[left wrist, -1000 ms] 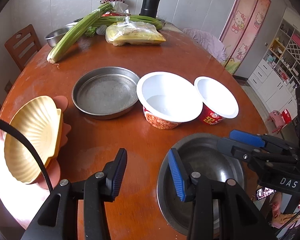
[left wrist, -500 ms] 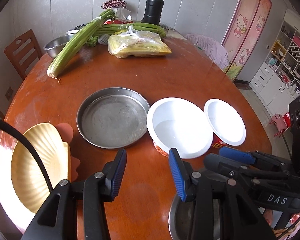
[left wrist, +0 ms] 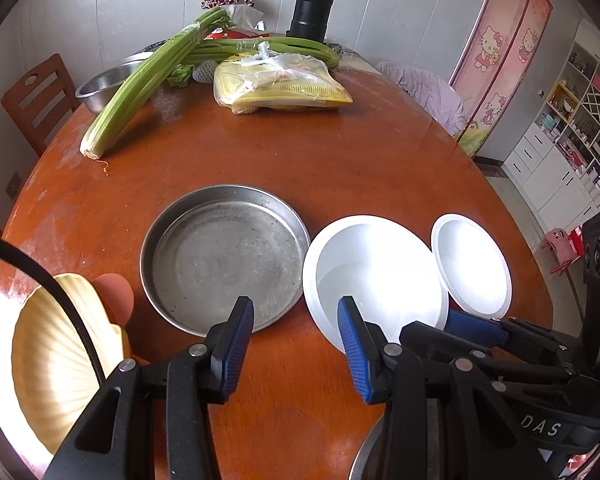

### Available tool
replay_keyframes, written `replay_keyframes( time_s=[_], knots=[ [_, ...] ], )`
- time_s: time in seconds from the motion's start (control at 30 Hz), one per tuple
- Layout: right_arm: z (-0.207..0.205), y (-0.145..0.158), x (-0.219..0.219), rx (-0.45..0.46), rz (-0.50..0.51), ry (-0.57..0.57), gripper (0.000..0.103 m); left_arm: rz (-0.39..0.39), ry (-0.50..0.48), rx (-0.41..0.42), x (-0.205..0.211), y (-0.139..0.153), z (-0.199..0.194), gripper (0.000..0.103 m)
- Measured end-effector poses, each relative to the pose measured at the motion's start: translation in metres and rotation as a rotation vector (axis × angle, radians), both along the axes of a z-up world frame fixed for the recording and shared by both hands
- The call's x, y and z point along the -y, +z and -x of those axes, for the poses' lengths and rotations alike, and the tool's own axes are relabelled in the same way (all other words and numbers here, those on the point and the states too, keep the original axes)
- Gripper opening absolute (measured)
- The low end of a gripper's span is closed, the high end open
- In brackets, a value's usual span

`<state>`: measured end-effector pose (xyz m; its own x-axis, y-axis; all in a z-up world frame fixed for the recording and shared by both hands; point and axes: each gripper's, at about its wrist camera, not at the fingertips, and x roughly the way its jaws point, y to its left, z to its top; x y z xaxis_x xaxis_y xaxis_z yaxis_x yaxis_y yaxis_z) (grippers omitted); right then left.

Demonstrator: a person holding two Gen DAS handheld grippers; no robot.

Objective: Organize plates and bowls
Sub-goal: 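Grasp the larger white paper bowl rim with the right gripper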

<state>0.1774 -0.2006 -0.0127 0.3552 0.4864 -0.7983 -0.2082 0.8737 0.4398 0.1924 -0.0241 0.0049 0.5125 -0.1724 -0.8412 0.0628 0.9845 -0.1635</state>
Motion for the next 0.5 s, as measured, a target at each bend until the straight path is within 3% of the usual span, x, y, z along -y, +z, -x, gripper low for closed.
replay_keyframes(
  time_s=[0.33, 0.5],
  knots=[
    [-0.010, -0.004, 0.001, 0.011, 0.026, 0.009, 0.051, 0.019, -0.004, -0.012, 0.006, -0.011, -0.020, 0.044],
    [-0.011, -0.006, -0.002, 0.021, 0.039, 0.028, 0.048, 0.025, -0.015, -0.032, 0.011, -0.017, -0.026, 0.036]
  ],
)
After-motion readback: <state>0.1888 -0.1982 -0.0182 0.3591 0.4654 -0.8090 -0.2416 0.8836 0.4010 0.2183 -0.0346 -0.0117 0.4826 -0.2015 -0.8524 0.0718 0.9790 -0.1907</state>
